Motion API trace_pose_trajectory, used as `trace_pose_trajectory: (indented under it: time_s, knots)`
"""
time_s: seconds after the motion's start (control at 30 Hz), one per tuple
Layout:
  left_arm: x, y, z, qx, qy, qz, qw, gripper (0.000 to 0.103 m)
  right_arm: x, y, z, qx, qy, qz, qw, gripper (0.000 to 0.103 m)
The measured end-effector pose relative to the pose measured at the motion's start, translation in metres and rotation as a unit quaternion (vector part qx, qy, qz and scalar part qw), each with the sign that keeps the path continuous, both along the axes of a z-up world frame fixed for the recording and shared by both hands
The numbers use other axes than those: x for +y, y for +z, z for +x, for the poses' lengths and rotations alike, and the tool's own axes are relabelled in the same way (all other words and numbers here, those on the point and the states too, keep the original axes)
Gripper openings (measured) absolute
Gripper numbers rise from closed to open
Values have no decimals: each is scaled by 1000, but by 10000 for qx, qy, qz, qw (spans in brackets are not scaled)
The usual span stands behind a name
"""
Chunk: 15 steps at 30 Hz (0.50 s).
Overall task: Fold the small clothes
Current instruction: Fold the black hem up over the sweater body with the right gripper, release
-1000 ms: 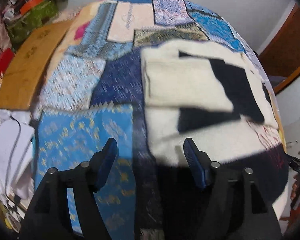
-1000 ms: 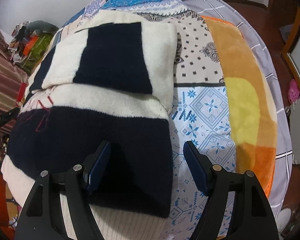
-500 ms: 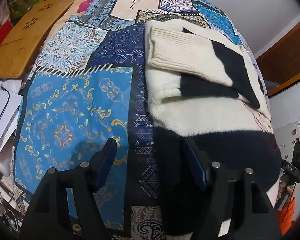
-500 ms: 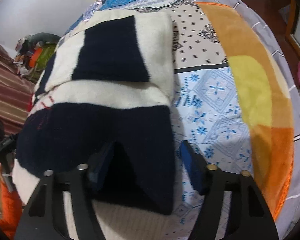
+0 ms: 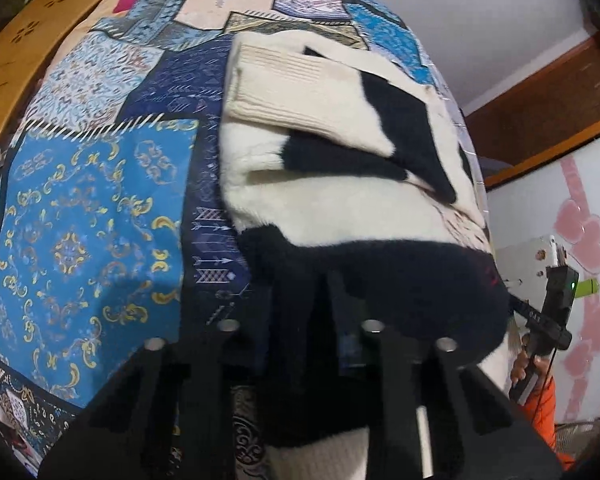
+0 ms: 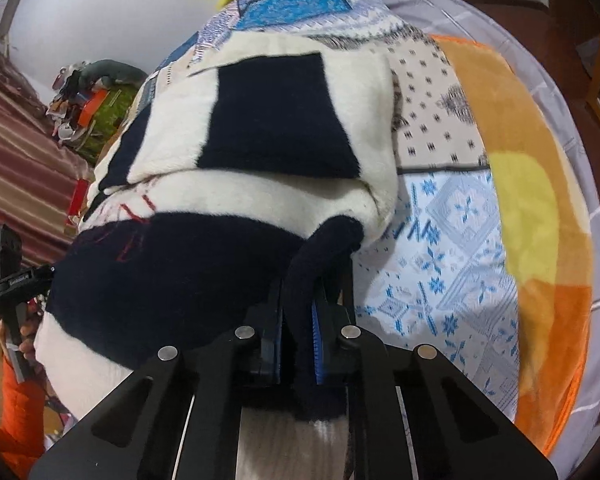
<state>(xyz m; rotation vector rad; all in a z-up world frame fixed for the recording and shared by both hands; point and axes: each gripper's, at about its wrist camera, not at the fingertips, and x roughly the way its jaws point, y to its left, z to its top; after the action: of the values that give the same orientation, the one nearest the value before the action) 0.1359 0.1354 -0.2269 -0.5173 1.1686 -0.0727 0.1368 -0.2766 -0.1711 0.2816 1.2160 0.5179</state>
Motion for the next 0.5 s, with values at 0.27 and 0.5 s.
trace_pose_trajectory:
  time_s: [0.27,0.5]
  knots:
    - [-6,42,14,-742,69,849,9936,10,13,35,15,-525,230,77,9983,10]
    - [2,72,56,-1161,193,1198,9858,9,23,70,31,-1152,250,173,9929,9]
